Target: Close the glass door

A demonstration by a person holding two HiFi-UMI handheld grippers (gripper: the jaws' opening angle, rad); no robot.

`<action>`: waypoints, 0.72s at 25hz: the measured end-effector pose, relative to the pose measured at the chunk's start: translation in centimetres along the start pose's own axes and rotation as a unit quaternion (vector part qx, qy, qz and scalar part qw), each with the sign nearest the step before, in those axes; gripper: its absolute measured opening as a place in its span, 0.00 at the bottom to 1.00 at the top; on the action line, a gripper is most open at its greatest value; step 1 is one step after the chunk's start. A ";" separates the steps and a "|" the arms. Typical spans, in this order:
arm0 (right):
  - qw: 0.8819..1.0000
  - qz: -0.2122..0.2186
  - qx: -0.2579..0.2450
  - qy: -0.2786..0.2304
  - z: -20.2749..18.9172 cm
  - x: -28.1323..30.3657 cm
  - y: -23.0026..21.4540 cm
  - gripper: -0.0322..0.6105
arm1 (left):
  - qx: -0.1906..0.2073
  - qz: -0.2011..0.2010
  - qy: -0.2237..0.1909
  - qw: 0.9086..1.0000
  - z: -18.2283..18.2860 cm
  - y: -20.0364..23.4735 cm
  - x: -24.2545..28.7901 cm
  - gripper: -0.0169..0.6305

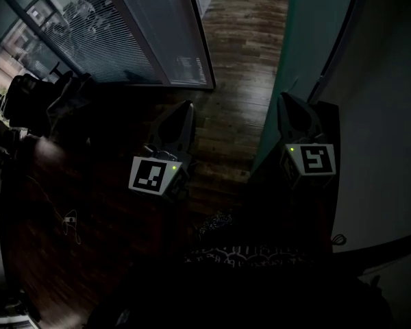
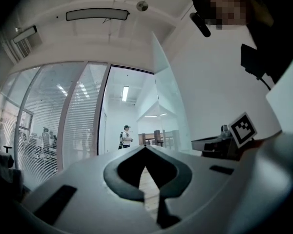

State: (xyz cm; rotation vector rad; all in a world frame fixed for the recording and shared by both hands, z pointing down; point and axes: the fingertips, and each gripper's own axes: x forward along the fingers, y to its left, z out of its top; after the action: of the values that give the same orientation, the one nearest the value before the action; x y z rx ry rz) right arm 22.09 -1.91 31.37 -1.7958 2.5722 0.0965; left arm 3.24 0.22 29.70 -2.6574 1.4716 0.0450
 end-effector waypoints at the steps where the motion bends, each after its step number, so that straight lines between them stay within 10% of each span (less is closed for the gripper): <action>1: 1.000 0.002 0.000 0.000 0.0 0.3 0.1 0.05 | -0.001 0.000 0.000 1.000 0.1 0.2 0.1 0.03; 18: 0.998 0.064 -0.015 -0.004 -1.7 5.3 1.1 0.06 | -0.009 -0.009 -0.010 1.000 -0.2 4.9 3.9 0.03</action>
State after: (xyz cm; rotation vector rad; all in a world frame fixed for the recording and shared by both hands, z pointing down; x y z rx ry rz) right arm 19.28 -6.57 32.88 -1.6359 2.6925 0.1431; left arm 1.13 -5.68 29.24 -2.6763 1.4491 0.0827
